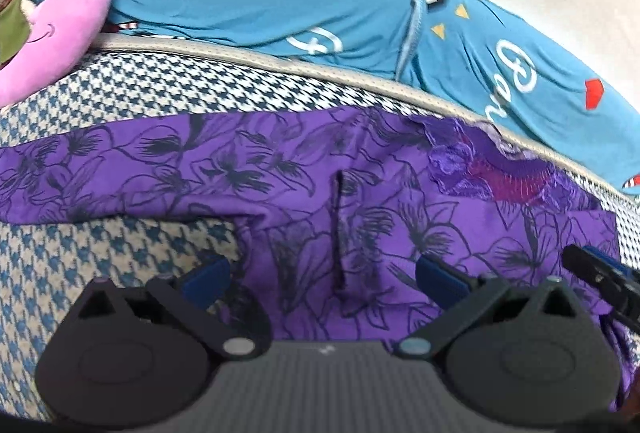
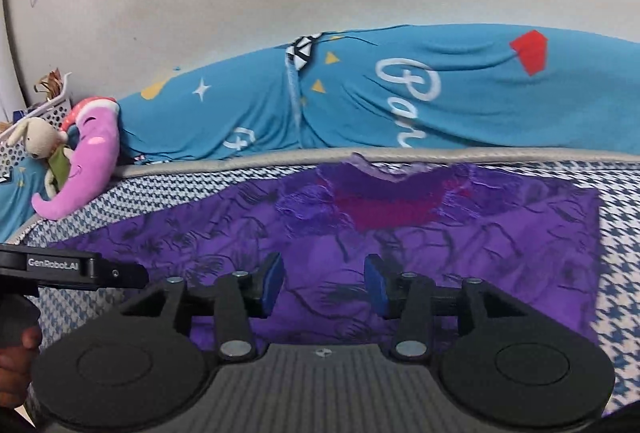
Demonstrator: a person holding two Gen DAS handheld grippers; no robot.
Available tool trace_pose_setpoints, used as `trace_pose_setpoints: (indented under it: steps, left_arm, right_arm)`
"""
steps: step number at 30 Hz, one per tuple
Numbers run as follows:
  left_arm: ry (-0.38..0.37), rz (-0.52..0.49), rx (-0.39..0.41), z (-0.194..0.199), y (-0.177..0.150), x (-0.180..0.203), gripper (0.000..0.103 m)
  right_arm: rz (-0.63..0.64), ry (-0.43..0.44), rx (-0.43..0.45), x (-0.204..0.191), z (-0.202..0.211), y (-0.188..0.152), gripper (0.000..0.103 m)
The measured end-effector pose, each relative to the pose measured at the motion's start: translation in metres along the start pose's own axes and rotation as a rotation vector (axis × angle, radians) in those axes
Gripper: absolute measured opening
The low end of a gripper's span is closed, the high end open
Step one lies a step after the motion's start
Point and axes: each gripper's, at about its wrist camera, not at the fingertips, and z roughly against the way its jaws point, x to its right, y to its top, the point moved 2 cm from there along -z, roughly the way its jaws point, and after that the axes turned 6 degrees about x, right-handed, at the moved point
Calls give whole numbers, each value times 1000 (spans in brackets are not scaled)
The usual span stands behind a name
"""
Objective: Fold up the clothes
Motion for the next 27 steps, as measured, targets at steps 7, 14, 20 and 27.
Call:
trace_pose_setpoints:
  steps: [7, 14, 20, 27]
  left_arm:
    - [27, -26, -59, -19, -9, 16, 103]
    - [53, -29, -56, -24, -9, 17, 103]
    - [67, -30, -58, -29, -9, 17, 103]
    - [72, -34, -64, -33, -11, 19, 103]
  right_arm:
    - [11, -72, 11, 31, 28, 4, 54]
    - [-35, -145, 5, 66, 50, 2, 54]
    - [-34, -200, -33, 85, 62, -7, 54]
    - [48, -254, -119, 96, 67, -21, 55]
